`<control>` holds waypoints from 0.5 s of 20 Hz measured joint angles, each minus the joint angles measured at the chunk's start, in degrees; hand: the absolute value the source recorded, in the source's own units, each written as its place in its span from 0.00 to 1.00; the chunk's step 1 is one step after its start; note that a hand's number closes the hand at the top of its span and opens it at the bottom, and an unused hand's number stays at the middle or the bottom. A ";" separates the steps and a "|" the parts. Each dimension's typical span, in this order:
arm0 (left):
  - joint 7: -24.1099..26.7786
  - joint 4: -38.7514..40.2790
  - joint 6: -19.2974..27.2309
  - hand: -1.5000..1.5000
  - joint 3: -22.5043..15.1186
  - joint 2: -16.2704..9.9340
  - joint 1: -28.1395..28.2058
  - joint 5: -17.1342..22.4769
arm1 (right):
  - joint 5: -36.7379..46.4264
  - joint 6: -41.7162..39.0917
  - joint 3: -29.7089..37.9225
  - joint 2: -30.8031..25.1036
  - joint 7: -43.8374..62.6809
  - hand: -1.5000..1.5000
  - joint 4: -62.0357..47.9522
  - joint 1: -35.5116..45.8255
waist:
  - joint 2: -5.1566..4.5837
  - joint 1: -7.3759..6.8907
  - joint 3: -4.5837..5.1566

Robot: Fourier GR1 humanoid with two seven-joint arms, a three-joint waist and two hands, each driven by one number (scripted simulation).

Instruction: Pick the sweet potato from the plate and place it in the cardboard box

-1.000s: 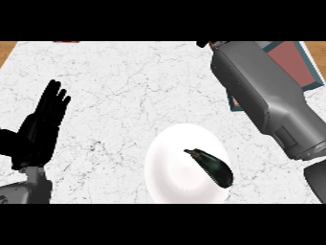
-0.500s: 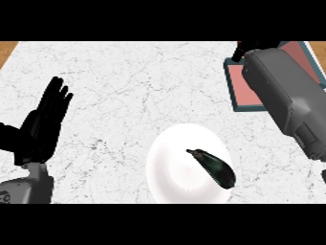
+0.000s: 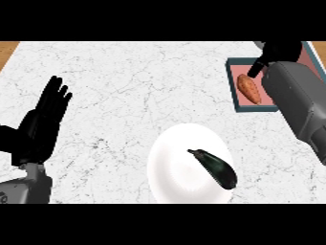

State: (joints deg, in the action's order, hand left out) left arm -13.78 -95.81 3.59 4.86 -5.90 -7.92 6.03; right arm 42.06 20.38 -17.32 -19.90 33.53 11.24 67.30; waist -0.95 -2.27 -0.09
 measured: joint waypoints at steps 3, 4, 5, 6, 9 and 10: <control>0.40 0.70 0.08 0.50 -0.01 0.32 -0.26 0.03 | 0.21 8.24 0.66 -0.53 -3.10 0.00 2.29 -1.00 | 0.01 0.23 -0.02; 0.31 0.36 0.30 0.50 -0.32 0.53 0.04 -0.26 | 0.18 10.88 0.98 -0.69 -3.97 0.00 3.29 -0.98 | 0.10 0.26 -0.03; 0.41 0.44 0.26 0.50 -0.36 0.52 0.04 -0.31 | -0.11 13.51 1.59 -0.75 -4.84 0.00 4.11 -0.97 | 0.08 0.22 -0.02; 0.48 0.48 0.44 0.50 -0.41 0.66 -0.06 -0.44 | -0.63 16.20 2.37 -0.66 -5.86 0.00 5.16 -1.17 | 0.11 0.30 -0.03; 0.66 0.60 0.32 0.50 -0.24 0.64 0.29 -0.28 | -3.78 20.70 5.99 -1.22 -9.45 0.00 7.74 -1.15 | 0.17 0.37 -0.02; 1.02 0.91 0.01 0.50 0.24 0.28 0.34 0.00 | -5.23 21.82 7.44 -1.00 -10.41 0.00 8.76 -1.44 | 0.24 0.54 -0.01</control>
State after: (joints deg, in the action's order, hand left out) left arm -12.77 -94.91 3.60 5.10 -5.62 -7.58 6.03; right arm 36.83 42.20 -9.88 -20.90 23.11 19.99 65.86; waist -0.71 -1.73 -0.11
